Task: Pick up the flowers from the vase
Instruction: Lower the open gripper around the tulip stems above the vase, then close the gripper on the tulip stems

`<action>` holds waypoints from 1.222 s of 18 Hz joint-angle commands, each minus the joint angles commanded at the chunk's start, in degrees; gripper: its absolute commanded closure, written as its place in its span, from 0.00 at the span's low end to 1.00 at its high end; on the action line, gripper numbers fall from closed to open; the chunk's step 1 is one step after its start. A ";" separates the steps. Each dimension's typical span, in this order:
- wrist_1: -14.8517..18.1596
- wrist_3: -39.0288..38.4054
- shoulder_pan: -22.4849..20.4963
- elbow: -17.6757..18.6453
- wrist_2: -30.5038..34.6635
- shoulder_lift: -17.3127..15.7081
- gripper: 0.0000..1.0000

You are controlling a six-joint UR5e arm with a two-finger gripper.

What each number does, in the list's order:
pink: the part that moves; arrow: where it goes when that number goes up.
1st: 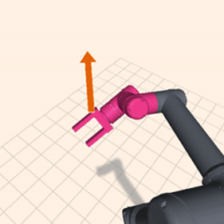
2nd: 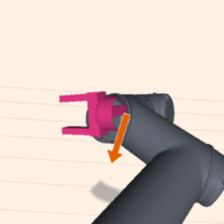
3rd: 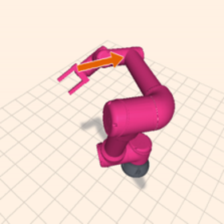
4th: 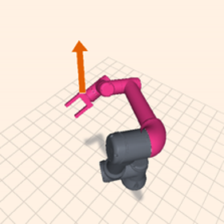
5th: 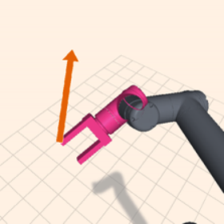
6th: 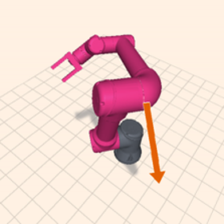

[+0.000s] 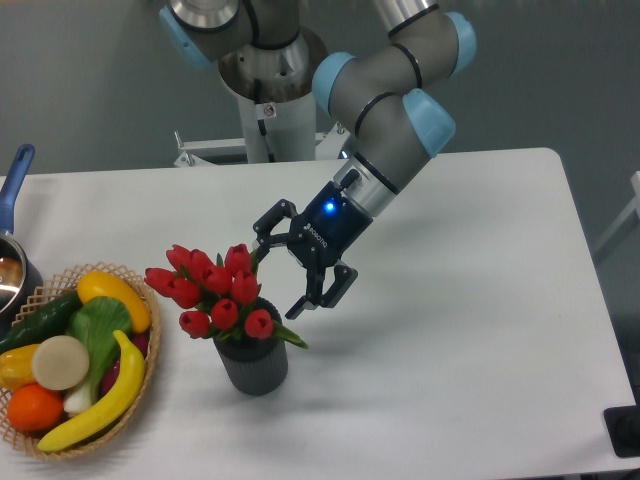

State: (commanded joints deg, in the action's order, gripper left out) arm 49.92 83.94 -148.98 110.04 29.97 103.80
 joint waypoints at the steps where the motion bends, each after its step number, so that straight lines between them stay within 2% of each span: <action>1: 0.00 0.00 0.44 -0.18 -0.35 0.26 0.00; 8: -0.18 -0.26 1.85 -0.27 -2.29 1.76 0.00; 13: -0.18 -0.53 3.08 -1.84 -2.29 3.25 0.00; 20: -0.18 -0.53 3.79 -2.29 -2.81 3.69 0.00; 22: -0.18 -0.53 3.79 -2.29 -3.34 3.78 0.13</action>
State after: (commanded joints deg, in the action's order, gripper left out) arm 49.75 83.41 -145.20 107.75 26.63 107.58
